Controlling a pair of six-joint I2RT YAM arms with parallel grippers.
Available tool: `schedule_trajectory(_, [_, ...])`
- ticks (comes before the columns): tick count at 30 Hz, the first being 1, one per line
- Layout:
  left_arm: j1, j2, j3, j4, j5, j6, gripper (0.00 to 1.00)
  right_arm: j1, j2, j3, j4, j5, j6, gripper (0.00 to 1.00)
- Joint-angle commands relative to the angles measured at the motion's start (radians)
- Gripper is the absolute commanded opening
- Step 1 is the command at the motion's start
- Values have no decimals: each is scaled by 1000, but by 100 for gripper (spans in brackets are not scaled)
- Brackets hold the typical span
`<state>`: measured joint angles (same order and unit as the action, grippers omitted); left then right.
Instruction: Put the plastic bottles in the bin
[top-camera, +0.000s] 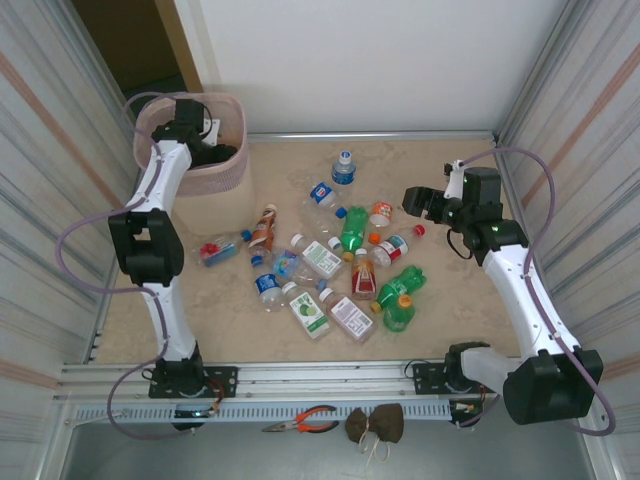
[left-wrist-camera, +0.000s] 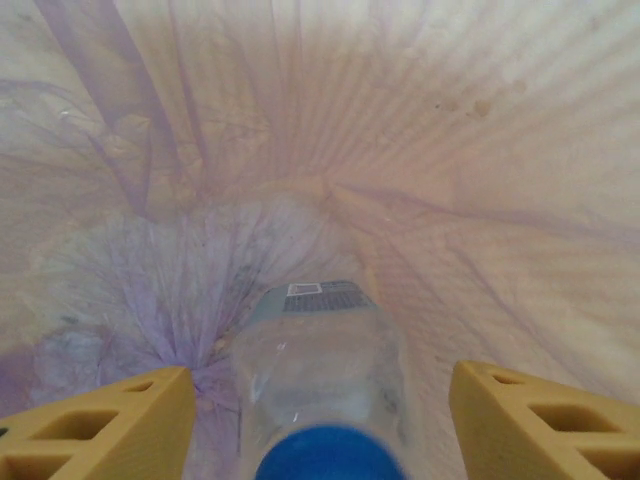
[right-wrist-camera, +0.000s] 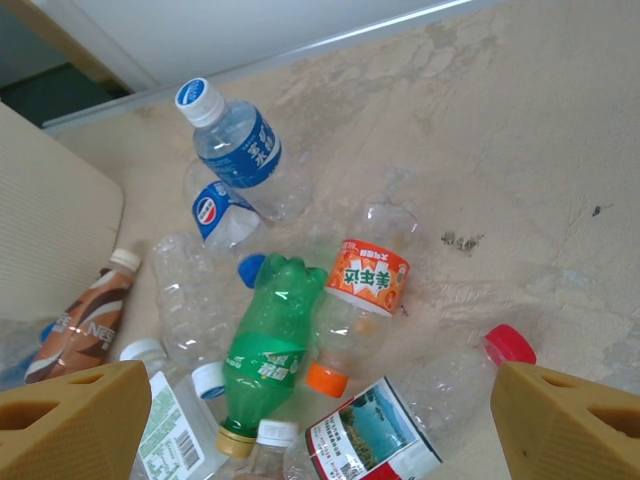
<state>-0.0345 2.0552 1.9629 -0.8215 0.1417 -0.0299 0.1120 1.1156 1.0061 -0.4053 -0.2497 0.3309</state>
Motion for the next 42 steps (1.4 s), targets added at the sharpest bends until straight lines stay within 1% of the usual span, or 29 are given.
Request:
schedule_trajectory(1, [-8, -63, 19, 0, 7, 1, 69, 6, -33, 12, -6, 17, -13, 87])
schedule_trajectory(4, [-8, -93, 46, -21, 4, 14, 70, 5, -33, 16, -10, 15, -15, 87])
schedule_trajectory(10, [-9, -167, 94, -65, 6, 38, 70, 5, -25, 26, -12, 11, -16, 87])
schedule_trajectory(15, [-28, -238, 125, -110, 17, 75, 70, 5, -23, 29, -22, 12, -23, 87])
schedule_trajectory(21, [-71, -339, 146, -173, 39, 153, 68, 5, -25, 29, -34, 6, -27, 87])
schedule_trajectory(25, [-124, -412, 130, -214, 39, 203, 67, 5, -31, 33, -53, -7, -38, 88])
schedule_trajectory(33, [-281, -570, -25, -293, -11, 379, 66, 2, -72, 1, -75, 1, -57, 89])
schedule_trajectory(39, [-413, -657, -212, -313, -132, 519, 67, -2, -78, -4, -84, -3, -64, 89])
schedule_trajectory(42, [-455, -685, -299, -318, -156, 553, 67, -3, -81, -2, -85, -4, -66, 89])
